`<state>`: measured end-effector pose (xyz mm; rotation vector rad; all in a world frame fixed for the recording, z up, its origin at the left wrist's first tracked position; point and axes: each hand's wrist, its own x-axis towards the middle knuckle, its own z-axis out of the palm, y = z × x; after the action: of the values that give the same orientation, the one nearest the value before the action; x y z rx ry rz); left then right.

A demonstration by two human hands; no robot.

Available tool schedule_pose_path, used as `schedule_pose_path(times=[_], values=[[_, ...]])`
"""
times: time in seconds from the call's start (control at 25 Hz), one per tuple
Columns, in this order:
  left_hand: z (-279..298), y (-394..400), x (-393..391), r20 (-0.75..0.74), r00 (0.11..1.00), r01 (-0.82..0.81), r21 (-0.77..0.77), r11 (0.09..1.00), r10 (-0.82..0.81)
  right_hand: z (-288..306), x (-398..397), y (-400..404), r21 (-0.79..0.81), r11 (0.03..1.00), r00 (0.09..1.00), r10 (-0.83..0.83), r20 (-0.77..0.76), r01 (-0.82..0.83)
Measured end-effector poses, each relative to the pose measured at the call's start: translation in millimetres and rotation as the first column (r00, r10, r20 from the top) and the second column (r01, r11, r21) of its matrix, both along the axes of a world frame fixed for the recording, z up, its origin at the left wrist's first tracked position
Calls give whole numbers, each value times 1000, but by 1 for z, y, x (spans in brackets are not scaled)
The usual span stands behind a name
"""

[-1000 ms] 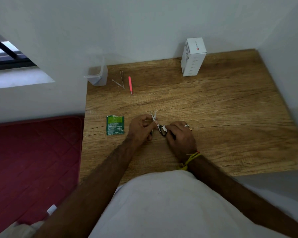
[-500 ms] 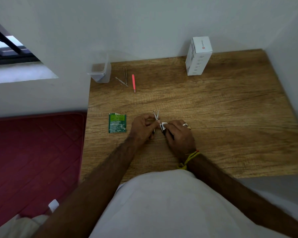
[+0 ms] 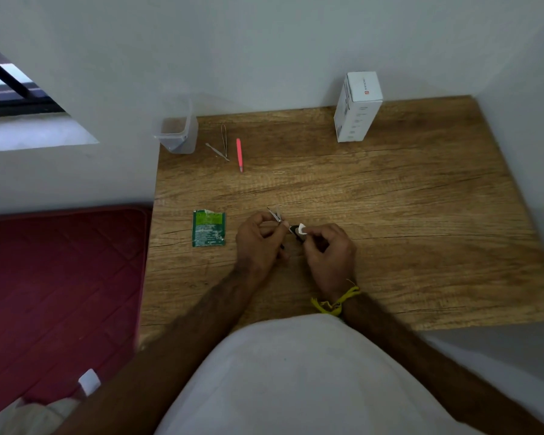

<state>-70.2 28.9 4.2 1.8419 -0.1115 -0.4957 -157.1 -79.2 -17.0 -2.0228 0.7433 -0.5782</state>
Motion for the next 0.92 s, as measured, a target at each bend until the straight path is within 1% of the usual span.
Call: schedule_pose_path(times=[0.12, 0.2, 0.24, 0.28, 0.36, 0.4, 0.44, 0.52, 0.68, 0.92], values=[[8, -4, -2, 63, 998, -13, -16, 1000, 14, 4, 3, 3, 22, 998, 998, -56, -20, 56], [12, -5, -5, 109, 994, -16, -17, 1000, 17, 9, 7, 5, 102, 989, 993, -100, -61, 106], [12, -5, -7, 123, 992, -10, -19, 1000, 12, 12, 9, 5, 174, 976, 988, -117, -97, 133], [12, -5, -9, 127, 992, -1, -22, 1000, 4, 16, 11, 5, 273, 946, 981, -141, -133, 173], [12, -7, -13, 124, 992, 14, -32, 999, -10, 24, 14, 4, 487, 831, 961, -197, -197, 270], [12, -7, -14, 122, 992, 19, -35, 999, -15, 27, 16, 2, 550, 779, 951, -206, -229, 301], [13, -7, -14, 117, 993, 22, -39, 999, -17, 29, 17, 2, 577, 754, 946, -197, -257, 314], [15, -5, -13, 105, 994, 21, -43, 999, -16, 31, 19, 1, 572, 768, 953, -163, -257, 286], [21, -3, -8, 136, 991, 23, -39, 999, -17, 27, 18, -2, 452, 886, 985, -26, -169, 101], [26, -2, 4, 105, 993, 49, -30, 998, -46, 30, 13, -15, 280, 954, 979, 148, -141, -104]])
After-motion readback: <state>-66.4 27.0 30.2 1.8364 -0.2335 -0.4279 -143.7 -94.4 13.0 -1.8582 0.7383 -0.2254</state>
